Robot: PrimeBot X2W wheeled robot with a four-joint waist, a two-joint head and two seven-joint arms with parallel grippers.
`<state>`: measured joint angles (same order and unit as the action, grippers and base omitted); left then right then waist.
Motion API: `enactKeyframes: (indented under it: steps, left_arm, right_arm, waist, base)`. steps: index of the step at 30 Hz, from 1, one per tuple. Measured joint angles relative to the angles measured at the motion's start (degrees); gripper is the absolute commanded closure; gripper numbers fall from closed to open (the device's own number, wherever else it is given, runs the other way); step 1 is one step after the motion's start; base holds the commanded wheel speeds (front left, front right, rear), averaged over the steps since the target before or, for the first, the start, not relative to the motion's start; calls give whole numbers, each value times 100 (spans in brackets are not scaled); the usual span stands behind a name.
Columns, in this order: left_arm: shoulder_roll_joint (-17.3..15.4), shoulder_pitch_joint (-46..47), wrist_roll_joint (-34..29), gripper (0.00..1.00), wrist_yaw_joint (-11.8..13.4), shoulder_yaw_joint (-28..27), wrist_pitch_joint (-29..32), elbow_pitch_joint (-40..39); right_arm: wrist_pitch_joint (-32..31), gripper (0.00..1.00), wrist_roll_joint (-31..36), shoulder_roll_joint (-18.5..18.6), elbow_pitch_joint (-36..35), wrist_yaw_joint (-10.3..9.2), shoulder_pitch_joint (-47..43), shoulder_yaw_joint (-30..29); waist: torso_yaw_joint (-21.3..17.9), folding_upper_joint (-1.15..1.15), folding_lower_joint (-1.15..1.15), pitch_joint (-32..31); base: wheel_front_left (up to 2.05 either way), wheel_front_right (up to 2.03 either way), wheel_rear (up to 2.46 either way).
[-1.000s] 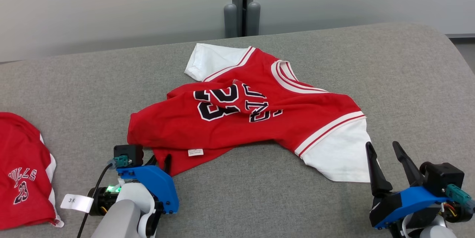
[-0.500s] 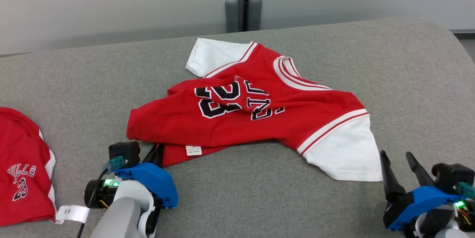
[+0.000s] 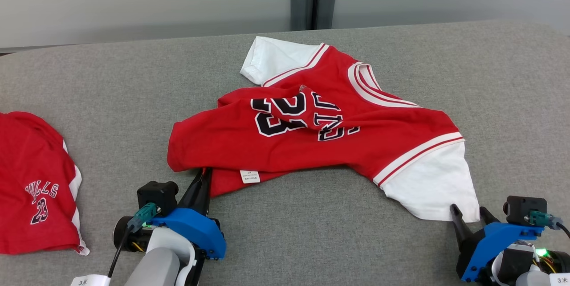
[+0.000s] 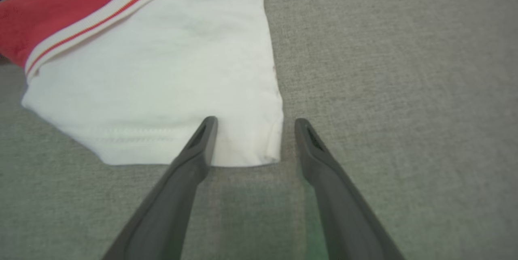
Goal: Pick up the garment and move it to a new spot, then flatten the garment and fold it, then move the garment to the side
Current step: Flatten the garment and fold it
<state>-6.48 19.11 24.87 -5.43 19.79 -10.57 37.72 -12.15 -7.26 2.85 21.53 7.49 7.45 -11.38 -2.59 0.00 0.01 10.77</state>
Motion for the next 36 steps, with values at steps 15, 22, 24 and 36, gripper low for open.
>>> enactKeyframes:
  steps: [15, 22, 24, 36]
  left_arm:
    - [-80, -242, 404, 100, -66, -212, -248, -922]
    - [-259, -396, 772, 100, -85, -409, -7, -2230]
    - [-304, -412, 924, 100, -96, -427, 159, -2652]
    - [-921, -98, 2091, 100, -118, -744, 1714, -4675]
  right_arm:
    - [320, 100, -1532, -3, -613, 0, 197, 1]
    - [253, 100, -2087, -5, -2157, 0, 192, -134]
    - [162, 100, -2100, -5, -2570, 0, 188, -215]
    - [-691, 100, -1925, -5, -4439, -1, 894, -547]
  waist:
    - [-23, 0, 0, -155]
    - [-76, 0, 0, -314]
    - [-62, 0, 0, -342]
    - [-70, 0, 0, -450]
  base:
    - [0, 0, 0]
    - [0, 0, 0]
    - [0, 0, 0]
    - [0, 0, 0]
